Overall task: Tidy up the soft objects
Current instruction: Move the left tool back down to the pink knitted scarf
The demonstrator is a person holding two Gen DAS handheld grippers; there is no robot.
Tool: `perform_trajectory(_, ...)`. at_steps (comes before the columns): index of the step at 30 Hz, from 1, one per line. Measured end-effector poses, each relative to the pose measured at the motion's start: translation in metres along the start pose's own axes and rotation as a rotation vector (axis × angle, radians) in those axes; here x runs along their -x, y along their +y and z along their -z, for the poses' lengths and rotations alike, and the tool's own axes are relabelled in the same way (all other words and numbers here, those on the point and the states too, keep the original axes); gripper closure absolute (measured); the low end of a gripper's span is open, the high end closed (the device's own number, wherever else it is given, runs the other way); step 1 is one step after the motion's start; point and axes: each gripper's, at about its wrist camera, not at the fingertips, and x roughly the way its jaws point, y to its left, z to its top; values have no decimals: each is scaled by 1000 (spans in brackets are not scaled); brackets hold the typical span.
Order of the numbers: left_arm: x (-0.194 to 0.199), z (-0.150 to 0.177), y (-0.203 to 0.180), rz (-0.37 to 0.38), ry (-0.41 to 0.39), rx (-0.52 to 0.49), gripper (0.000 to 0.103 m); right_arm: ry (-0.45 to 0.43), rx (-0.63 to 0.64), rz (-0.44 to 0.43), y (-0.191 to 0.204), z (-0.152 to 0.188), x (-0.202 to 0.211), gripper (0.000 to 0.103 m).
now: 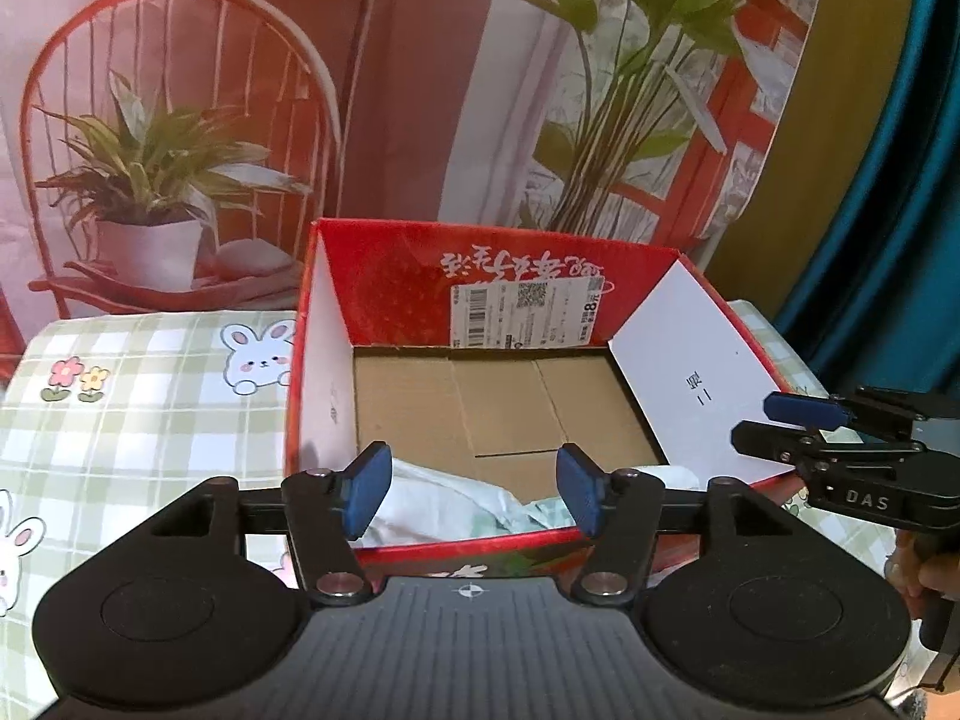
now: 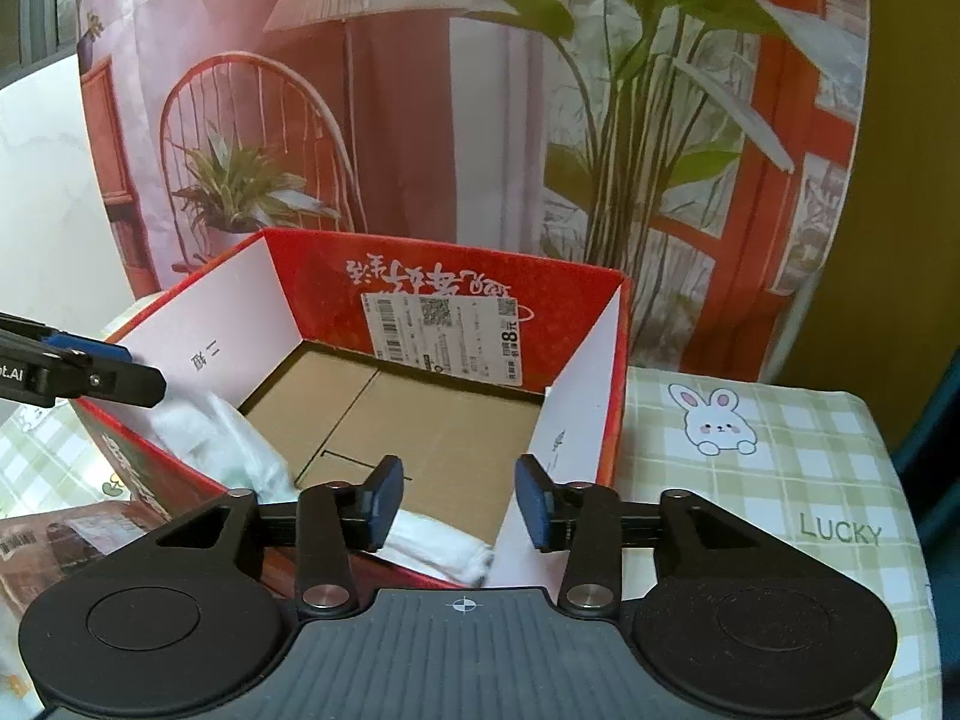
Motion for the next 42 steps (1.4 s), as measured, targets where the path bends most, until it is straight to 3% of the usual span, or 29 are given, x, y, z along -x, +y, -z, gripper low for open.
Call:
perform_trajectory(4, 21, 4, 2, -30, -34, 6, 40, -23, -13, -13, 0, 2, 16, 60)
perform_trajectory(11, 84, 26, 8, -77, -111, 49, 27, -84, -36, -52, 2, 13, 60, 48)
perform_trajectory(17, 136, 63, 14, -110, -147, 80, 24, -131, -43, -86, 6, 31, 103, 24)
perform_trajectory(19, 150, 78, 15, -116, -144, 94, 23, -151, -38, -81, 10, 39, 118, 10)
perform_trajectory(22, 165, 104, 13, -118, -123, 103, 22, -169, -40, -72, 15, 54, 136, 1)
perform_trajectory(31, 161, 179, -5, -86, 41, 110, 20, -150, -82, -56, 23, 107, 168, 0)
perform_trajectory(42, 126, 224, -20, -51, 225, 68, 20, 57, -87, -54, 39, 170, 164, 1)
